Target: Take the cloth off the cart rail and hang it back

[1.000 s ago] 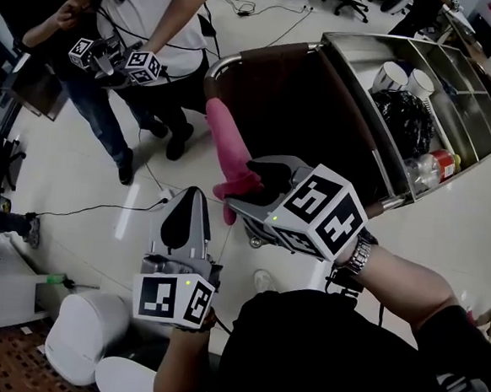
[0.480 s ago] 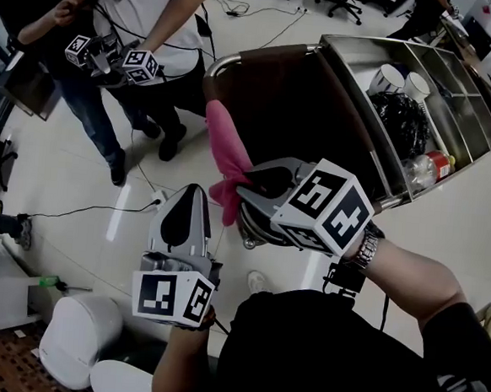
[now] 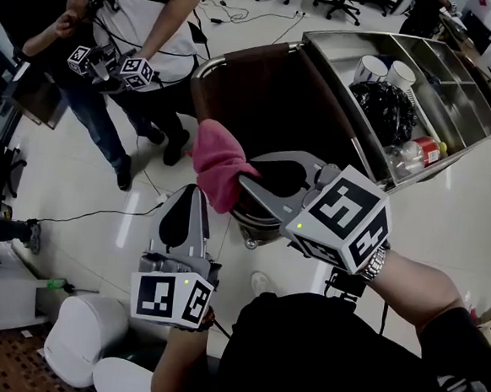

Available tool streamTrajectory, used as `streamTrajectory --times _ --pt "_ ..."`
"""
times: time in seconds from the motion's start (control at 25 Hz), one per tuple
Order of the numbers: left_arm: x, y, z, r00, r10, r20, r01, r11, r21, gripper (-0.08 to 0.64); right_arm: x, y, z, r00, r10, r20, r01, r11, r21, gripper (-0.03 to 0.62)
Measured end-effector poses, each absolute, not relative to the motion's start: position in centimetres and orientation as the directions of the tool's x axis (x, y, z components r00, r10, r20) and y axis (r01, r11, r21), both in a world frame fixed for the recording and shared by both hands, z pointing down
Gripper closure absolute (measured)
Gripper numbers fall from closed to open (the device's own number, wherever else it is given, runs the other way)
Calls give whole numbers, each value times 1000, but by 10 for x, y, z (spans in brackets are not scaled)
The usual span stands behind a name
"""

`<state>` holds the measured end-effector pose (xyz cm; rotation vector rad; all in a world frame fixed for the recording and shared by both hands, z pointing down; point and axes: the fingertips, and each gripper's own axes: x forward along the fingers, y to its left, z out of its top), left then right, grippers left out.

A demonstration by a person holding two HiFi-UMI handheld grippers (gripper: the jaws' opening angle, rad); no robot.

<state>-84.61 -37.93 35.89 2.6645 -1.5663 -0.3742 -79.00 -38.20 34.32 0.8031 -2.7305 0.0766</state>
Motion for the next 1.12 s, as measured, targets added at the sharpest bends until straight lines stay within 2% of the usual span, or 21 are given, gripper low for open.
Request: streamTrajectory --times 0.64,0.92,1.12 --pt "-703 -238 283 457 -859 -229 -882 -471 8 557 -637 -222 225 -839 -543 -27 -543 834 102 538" --pt "-650 -121 348 458 -851 -258 -886 -460 -54 557 -580 -96 289 -841 -531 -101 -541 831 129 538" --pt "-622 -83 356 460 -855 -241 -887 -457 -72 557 -553 -59 303 -843 -526 -111 -536 837 110 538"
